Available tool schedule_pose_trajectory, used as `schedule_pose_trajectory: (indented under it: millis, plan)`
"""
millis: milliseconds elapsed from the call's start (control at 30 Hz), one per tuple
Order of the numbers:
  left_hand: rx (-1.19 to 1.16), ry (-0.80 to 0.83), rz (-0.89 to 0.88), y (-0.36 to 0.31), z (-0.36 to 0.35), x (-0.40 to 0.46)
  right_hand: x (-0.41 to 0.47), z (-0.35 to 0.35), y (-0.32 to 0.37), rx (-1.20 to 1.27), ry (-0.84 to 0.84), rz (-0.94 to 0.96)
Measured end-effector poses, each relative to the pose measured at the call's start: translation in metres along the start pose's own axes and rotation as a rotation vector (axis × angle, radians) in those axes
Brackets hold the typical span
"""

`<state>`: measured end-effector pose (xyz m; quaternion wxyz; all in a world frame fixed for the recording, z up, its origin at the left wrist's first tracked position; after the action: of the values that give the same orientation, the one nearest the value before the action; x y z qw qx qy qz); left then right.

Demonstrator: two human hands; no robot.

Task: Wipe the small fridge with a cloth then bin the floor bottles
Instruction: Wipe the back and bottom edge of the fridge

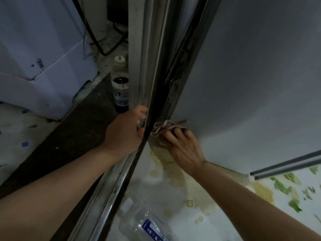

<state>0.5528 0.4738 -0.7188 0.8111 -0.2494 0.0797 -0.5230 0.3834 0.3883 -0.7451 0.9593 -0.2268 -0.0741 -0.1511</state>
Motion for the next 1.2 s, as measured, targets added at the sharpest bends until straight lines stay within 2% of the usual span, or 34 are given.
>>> schedule_pose_trajectory:
  millis: [100,200,267,500,567,633,767,867,933,1033,1067,1100,1133,1200]
  plan:
    - [0.002,0.016,0.010,0.005,-0.007,-0.001,0.003,0.023,-0.022,0.095,-0.330,-0.106]
    - [0.003,0.038,0.025,0.007,-0.018,-0.003,0.010,0.026,-0.031,0.074,-0.432,-0.113]
    - [-0.001,0.048,0.029,0.007,-0.023,-0.005,0.011,0.011,-0.026,0.044,-0.369,-0.066]
    - [0.011,0.079,0.018,0.011,-0.021,-0.009,-0.010,-0.051,0.016,-0.028,0.234,0.184]
    - [0.027,0.094,0.011,0.008,-0.021,-0.007,-0.019,-0.059,0.018,-0.022,0.334,0.213]
    - [0.028,0.103,0.008,0.003,-0.023,-0.006,-0.025,-0.052,0.008,-0.026,0.230,0.184]
    - [-0.004,0.130,0.021,-0.021,-0.040,-0.001,-0.049,-0.023,-0.036,0.092,-0.219,0.040]
    - [-0.038,0.156,0.083,-0.039,-0.057,0.004,-0.069,-0.015,-0.063,0.084,-0.370,-0.050]
    - [-0.050,0.180,0.128,-0.046,-0.065,0.008,-0.080,-0.025,-0.066,0.047,-0.310,-0.031]
    - [-0.074,0.161,0.186,-0.056,-0.068,0.012,-0.102,-0.056,-0.052,-0.055,0.098,0.193]
    - [-0.067,0.144,0.201,-0.060,-0.068,0.013,-0.107,-0.062,-0.046,-0.084,0.235,0.225]
    - [-0.045,0.128,0.215,-0.062,-0.069,0.014,-0.109,-0.063,-0.042,-0.101,0.293,0.207]
    - [-0.018,0.118,0.227,-0.064,-0.069,0.015,-0.110,-0.063,-0.042,-0.093,0.289,0.181]
    - [0.010,0.123,0.238,-0.066,-0.071,0.014,-0.115,-0.055,-0.049,-0.017,0.143,0.121]
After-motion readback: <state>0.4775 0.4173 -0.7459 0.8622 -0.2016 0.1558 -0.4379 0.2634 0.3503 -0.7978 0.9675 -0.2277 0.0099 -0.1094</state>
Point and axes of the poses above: each hand's wrist, its own x-axis towards the middle knuckle, its own z-axis out of the back of the hand, y = z × x, the point moved 1 cm from there along x, towards the middle knuckle, and after that the axes turned 13 degrees about x, right-handed, at the moved point
